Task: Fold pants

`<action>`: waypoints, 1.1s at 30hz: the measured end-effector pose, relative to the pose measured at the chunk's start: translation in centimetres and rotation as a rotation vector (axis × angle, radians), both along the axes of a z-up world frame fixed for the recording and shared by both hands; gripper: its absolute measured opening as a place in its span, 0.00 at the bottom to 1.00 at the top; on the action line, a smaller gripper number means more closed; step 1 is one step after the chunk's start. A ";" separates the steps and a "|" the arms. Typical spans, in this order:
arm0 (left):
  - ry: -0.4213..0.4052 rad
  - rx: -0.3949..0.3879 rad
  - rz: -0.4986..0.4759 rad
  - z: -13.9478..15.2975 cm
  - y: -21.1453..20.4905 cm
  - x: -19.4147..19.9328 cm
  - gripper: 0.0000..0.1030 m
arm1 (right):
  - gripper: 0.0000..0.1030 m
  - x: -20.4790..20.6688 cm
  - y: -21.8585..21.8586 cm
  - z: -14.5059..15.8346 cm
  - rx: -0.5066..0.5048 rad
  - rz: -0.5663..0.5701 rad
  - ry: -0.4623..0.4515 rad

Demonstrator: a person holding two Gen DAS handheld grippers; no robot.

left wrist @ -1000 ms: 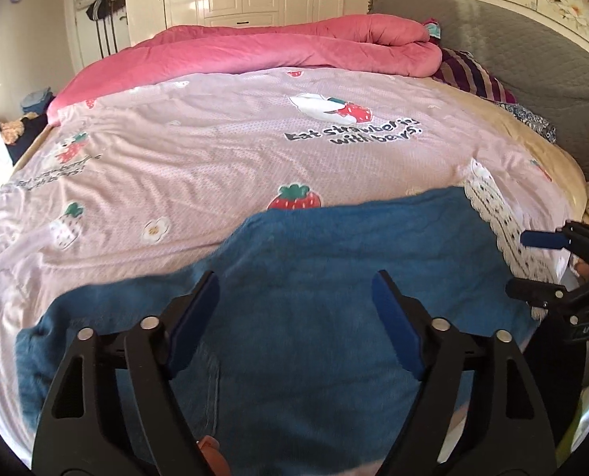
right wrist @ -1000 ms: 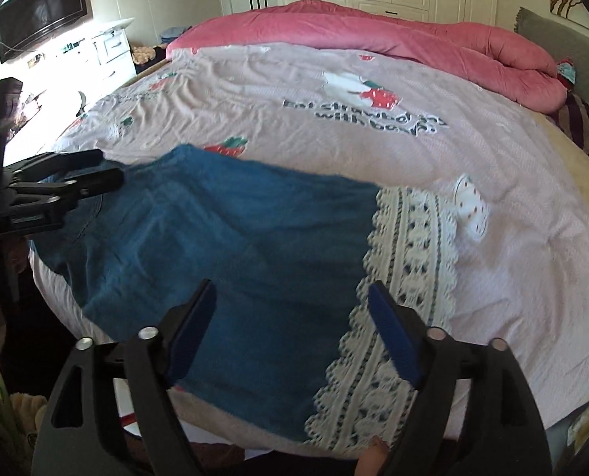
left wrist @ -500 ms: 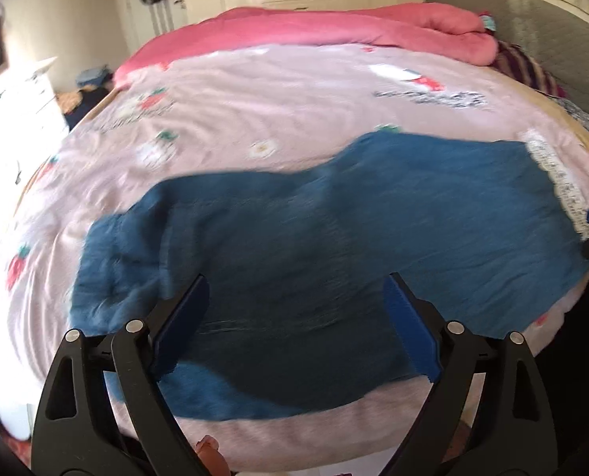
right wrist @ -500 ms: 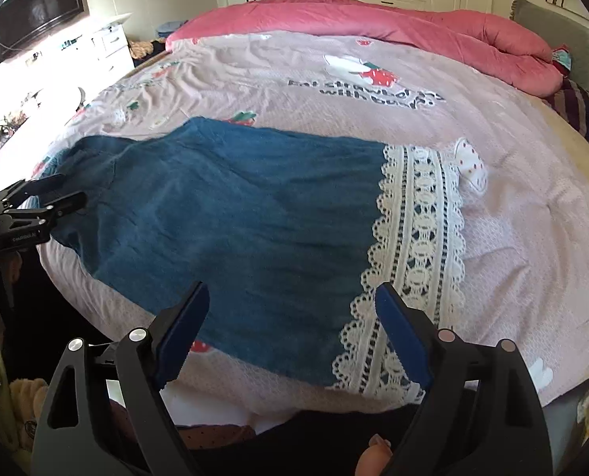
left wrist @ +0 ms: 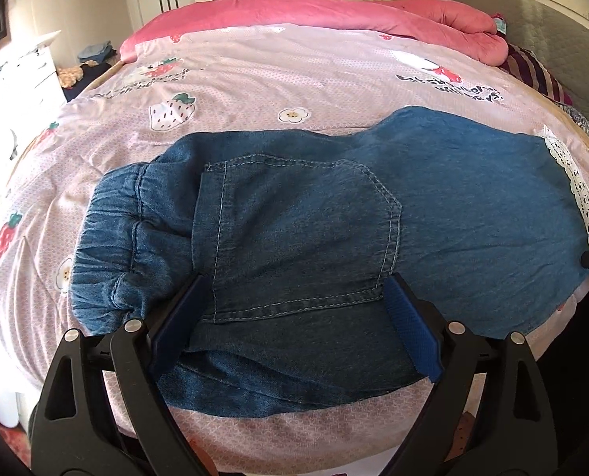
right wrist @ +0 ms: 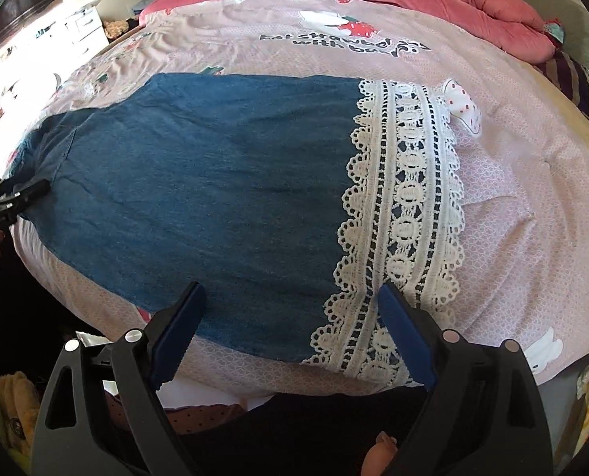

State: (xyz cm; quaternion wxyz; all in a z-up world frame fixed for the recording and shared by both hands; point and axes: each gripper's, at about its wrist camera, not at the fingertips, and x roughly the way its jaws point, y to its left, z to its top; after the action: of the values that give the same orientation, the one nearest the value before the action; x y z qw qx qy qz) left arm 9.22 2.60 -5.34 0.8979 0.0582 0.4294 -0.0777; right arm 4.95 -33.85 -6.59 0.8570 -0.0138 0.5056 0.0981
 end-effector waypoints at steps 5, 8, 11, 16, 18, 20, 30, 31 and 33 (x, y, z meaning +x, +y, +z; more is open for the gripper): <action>-0.008 0.011 0.003 0.1 -0.4 -0.2 0.81 | 0.87 0.0 -0.3 0.2 0.040 -0.012 -0.002; -0.013 0.003 0.004 0.2 -0.4 -0.3 0.81 | 0.87 -0.1 -1.0 0.8 0.102 -0.032 -0.002; -0.021 -0.010 0.004 0.9 -0.6 -0.5 0.83 | 0.87 -0.3 -1.9 1.8 0.162 -0.047 -0.014; -0.041 -0.037 0.001 2.7 -1.1 -1.1 0.85 | 0.87 -1.0 -3.1 3.7 0.185 -0.063 -0.067; -0.044 -0.053 -0.004 3.4 -1.5 -1.3 0.86 | 0.88 -1.2 -3.5 4.2 0.195 -0.065 -0.082; -0.052 -0.063 -0.013 4.0 -1.9 -1.5 0.89 | 0.88 -1.4 -3.8 4.5 0.200 -0.070 -0.093; -0.085 -0.083 -0.076 7.0 -5.1 -2.4 0.91 | 0.91 -1.7 -5.2 6.2 0.209 -0.066 -0.136; -0.087 -0.081 -0.081 7.2 -5.5 -2.4 0.91 | 0.91 -1.7 -5.4 6.4 0.210 -0.065 -0.139; -0.093 -0.081 -0.091 7.5 -6.1 -2.5 0.91 | 0.91 -1.7 -5.6 6.8 0.205 -0.061 -0.150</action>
State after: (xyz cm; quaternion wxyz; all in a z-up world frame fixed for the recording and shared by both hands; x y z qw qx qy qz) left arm 6.72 -3.49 2.20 0.9140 0.0449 0.3807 -0.1329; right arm 3.25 -39.48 0.23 0.8920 0.0819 0.4276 0.1218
